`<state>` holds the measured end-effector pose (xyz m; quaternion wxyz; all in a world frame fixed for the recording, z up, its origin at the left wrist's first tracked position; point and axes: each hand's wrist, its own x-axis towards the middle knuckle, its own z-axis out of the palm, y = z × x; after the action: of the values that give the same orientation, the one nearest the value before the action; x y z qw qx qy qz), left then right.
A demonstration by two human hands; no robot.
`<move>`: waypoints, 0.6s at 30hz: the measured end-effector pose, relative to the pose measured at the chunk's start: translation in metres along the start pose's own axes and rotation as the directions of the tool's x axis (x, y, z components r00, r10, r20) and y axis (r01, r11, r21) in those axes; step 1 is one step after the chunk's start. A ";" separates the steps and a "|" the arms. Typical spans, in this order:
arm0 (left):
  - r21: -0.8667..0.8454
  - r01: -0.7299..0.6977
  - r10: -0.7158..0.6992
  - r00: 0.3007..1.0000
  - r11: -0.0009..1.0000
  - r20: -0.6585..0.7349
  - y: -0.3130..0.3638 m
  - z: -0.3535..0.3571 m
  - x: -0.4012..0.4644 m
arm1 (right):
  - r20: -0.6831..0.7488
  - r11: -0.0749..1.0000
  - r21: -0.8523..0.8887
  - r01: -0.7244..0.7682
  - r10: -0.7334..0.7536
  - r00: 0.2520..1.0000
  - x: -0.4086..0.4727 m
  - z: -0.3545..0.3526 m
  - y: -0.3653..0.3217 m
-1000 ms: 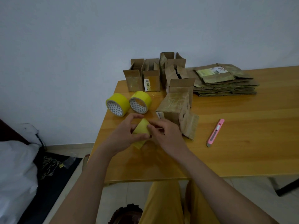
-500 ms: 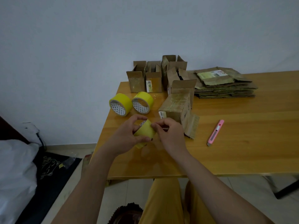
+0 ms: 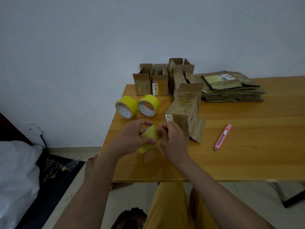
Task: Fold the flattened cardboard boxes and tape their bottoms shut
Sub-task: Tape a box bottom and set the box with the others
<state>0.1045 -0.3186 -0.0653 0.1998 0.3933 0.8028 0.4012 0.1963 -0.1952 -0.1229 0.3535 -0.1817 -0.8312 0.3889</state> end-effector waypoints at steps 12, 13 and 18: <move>0.057 -0.056 0.059 0.996 0.997 -0.065 -0.003 -0.001 0.003 | 0.167 0.900 0.306 -0.310 0.269 0.948 0.007 -0.006 0.003; 0.057 -0.060 0.064 0.996 0.997 -0.062 -0.003 -0.002 0.003 | 0.171 0.905 0.285 -0.316 0.276 0.946 0.007 -0.006 0.004; 0.082 -0.046 0.053 0.994 0.996 -0.091 -0.010 0.002 0.001 | 0.100 0.955 0.163 -0.248 0.234 0.967 0.008 0.000 0.000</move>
<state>0.1002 -0.3206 -0.0749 0.1363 0.4016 0.8165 0.3917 0.1907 -0.1908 -0.1193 0.2844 -0.2345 -0.7789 0.5074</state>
